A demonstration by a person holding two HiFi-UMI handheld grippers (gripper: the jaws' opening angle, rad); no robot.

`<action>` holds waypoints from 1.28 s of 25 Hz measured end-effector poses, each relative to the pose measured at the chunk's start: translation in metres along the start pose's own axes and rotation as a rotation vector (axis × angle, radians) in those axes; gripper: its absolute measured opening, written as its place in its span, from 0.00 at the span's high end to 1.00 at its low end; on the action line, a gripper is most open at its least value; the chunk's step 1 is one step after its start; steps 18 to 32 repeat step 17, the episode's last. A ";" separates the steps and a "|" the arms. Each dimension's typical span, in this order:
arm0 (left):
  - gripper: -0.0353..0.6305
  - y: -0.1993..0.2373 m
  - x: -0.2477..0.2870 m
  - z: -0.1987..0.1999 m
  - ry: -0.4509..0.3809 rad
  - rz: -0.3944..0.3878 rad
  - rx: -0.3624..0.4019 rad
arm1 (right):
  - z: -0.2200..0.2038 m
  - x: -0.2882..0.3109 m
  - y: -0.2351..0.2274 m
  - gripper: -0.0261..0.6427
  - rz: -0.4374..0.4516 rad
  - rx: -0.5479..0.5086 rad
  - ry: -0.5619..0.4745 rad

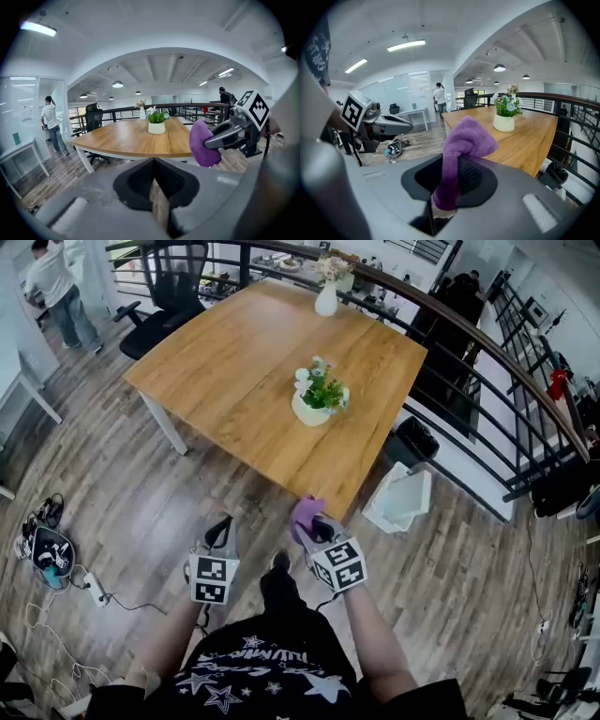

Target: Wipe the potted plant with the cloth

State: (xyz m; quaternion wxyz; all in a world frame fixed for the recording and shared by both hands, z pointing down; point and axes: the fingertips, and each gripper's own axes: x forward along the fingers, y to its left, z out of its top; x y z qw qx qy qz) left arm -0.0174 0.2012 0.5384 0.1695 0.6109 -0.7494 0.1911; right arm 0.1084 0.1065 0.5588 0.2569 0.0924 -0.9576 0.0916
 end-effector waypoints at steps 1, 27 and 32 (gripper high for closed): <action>0.94 -0.004 -0.010 -0.005 -0.001 0.002 -0.003 | -0.004 -0.006 0.008 0.85 0.001 -0.004 -0.001; 0.94 -0.064 -0.134 -0.044 -0.016 -0.017 -0.082 | -0.048 -0.125 0.090 0.85 -0.049 -0.022 0.021; 0.94 -0.064 -0.134 -0.044 -0.016 -0.017 -0.082 | -0.048 -0.125 0.090 0.85 -0.049 -0.022 0.021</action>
